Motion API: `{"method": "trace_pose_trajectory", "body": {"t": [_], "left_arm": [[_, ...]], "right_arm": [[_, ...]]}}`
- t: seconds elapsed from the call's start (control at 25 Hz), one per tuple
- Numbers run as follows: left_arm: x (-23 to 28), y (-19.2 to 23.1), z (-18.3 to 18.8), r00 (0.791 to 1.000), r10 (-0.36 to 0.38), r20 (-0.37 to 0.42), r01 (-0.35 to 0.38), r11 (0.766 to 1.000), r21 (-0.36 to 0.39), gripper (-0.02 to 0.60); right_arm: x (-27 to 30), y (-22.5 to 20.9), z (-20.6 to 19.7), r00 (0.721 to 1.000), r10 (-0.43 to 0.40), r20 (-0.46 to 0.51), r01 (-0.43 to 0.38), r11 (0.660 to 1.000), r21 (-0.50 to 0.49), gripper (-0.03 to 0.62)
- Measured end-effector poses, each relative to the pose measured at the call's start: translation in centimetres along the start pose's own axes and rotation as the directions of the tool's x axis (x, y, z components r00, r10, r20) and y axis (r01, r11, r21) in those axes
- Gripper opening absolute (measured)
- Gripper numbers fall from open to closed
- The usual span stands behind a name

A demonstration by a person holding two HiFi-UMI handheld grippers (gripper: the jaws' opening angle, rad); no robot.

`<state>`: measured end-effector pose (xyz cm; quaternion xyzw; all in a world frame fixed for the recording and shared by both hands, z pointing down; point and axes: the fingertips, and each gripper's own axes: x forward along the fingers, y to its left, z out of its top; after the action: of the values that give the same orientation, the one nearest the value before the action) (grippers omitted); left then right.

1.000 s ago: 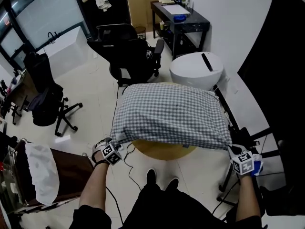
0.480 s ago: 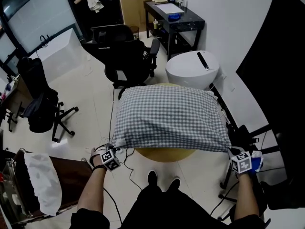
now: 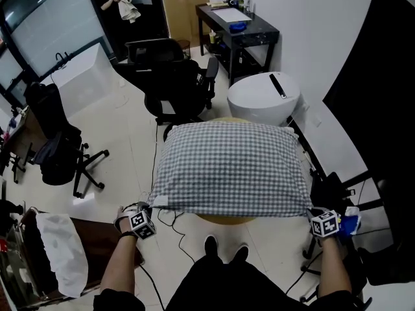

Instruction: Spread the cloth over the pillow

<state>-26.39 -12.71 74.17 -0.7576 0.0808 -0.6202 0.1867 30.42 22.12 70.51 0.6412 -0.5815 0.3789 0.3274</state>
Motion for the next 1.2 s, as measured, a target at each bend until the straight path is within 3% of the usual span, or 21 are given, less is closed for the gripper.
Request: {"method": "trace_pose_trajectory", "body": {"t": [0.4, 0.76, 0.88, 1.2], "left_arm": [[2.3, -0.2, 0.6, 0.997, -0.075, -0.020, 0.074, 0.997, -0.020, 0.023], [1.9, 1.3, 1.4, 0.989, -0.145, 0.027, 0.146, 0.988, -0.041, 0.201], [1.4, 2.1, 1.6, 0.987, -0.151, 0.056, 0.154, 0.987, -0.048, 0.238], [-5.0, 6.2, 6.4, 0.963, -0.121, 0.242, 0.127, 0.992, -0.011, 0.241]], "right_arm": [[3.1, -0.2, -0.4, 0.998, -0.053, -0.029, 0.054, 0.998, 0.034, 0.031], [1.7, -1.0, 1.6, 0.997, -0.082, -0.002, 0.082, 0.996, 0.033, 0.177], [0.7, -1.4, 2.2, 0.994, -0.103, 0.023, 0.102, 0.994, 0.034, 0.227], [-3.6, -0.7, 10.0, 0.960, -0.164, 0.227, 0.169, 0.986, -0.003, 0.232]]}}
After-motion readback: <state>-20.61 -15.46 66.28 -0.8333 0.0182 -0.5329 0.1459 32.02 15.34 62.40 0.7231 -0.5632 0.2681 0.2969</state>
